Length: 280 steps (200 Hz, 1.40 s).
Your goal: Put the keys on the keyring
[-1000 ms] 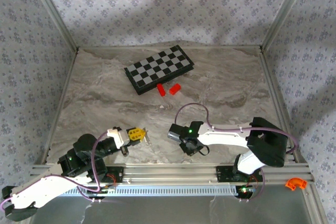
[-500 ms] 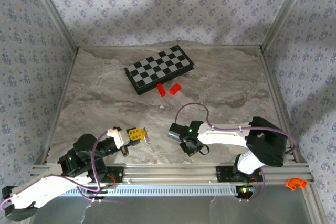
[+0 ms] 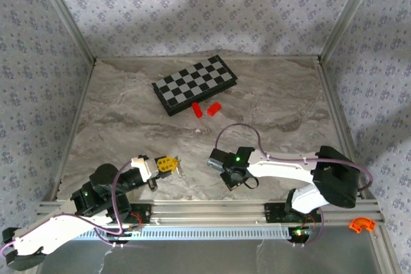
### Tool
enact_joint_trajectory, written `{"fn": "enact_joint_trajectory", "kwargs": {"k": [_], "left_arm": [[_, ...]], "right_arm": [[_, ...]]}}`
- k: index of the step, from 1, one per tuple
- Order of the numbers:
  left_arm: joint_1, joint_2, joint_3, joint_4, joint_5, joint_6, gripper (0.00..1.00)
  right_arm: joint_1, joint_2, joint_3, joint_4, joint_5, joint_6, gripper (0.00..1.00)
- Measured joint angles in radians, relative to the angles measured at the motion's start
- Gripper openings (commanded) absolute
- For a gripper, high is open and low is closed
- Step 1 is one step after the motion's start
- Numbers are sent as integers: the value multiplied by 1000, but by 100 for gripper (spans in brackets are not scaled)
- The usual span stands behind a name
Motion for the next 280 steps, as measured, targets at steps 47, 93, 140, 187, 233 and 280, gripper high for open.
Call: {"fn": "enact_joint_trajectory", "kwargs": {"k": [47, 93, 140, 187, 233, 280], "left_arm": [[0, 0, 0, 0, 0, 0, 0], [0, 10, -1, 7, 14, 0, 0], [0, 92, -1, 39, 89, 0, 0], [0, 206, 6, 80, 183, 1, 0], [0, 298, 72, 103, 254, 13, 0], [0, 311, 83, 121, 284, 34, 0]], "right_arm": [[8, -80, -14, 31, 0, -35, 0], [64, -318, -43, 117, 6, -140, 0], [52, -647, -75, 250, -95, -253, 0], [47, -686, -53, 314, -236, -384, 0], [58, -599, 4, 313, -300, -473, 0], [92, -574, 51, 302, -293, -507, 0]]}}
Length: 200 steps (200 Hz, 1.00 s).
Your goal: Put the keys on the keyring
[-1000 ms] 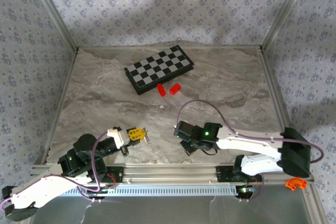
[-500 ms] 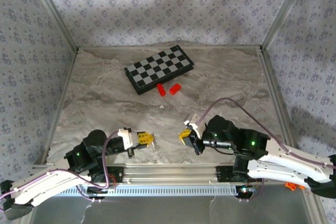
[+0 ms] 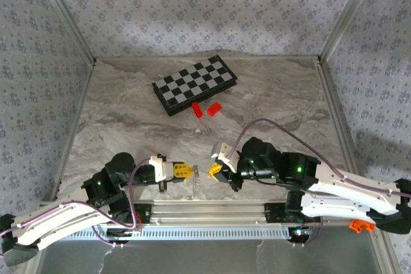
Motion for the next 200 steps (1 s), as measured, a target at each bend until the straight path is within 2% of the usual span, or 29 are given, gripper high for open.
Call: {"fn": "enact_joint_trajectory", "kwargs": {"k": [79, 200], "left_arm": [[0, 13, 0, 3, 2, 11, 0], [0, 47, 0, 29, -33, 10, 0]], "right_arm": [[82, 48, 41, -10, 155, -60, 0], [124, 76, 44, 64, 231, -101, 0]]}}
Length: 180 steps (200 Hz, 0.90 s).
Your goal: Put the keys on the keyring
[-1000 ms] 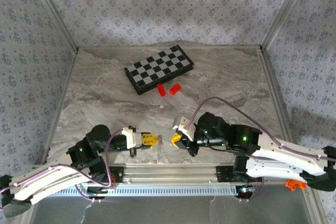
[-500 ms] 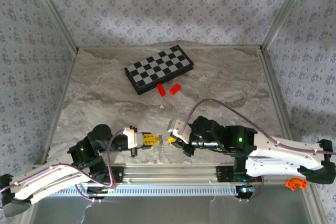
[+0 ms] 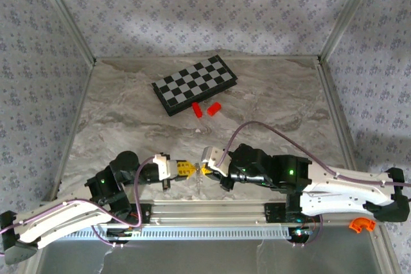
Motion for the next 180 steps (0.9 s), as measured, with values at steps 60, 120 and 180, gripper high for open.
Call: {"fn": "enact_joint_trajectory", "kwargs": {"k": [60, 120, 180], "left_arm": [[0, -4, 0, 20, -20, 0, 0], [0, -16, 0, 24, -27, 0, 0], [0, -29, -11, 27, -30, 0, 0]], "right_arm": [[0, 3, 0, 3, 10, 1, 0], [7, 3, -2, 3, 26, 0, 0], [7, 3, -2, 1, 25, 1, 0]]}}
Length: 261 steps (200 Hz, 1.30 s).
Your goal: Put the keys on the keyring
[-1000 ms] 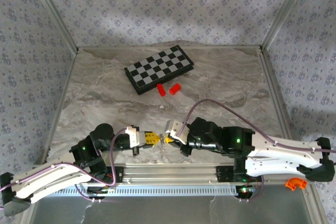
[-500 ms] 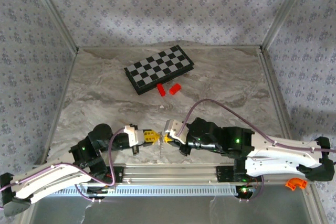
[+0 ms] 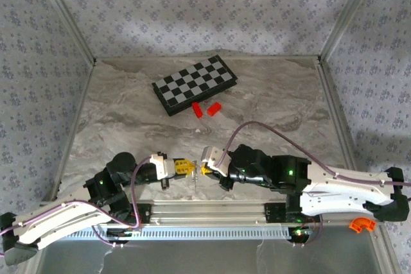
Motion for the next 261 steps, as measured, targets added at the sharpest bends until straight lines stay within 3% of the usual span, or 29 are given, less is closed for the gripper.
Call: {"fn": "enact_joint_trajectory", "kwargs": {"k": [261], "left_arm": [[0, 0, -6, 2, 0, 0, 0]], "right_arm": [[-41, 21, -2, 48, -84, 0, 0]]}}
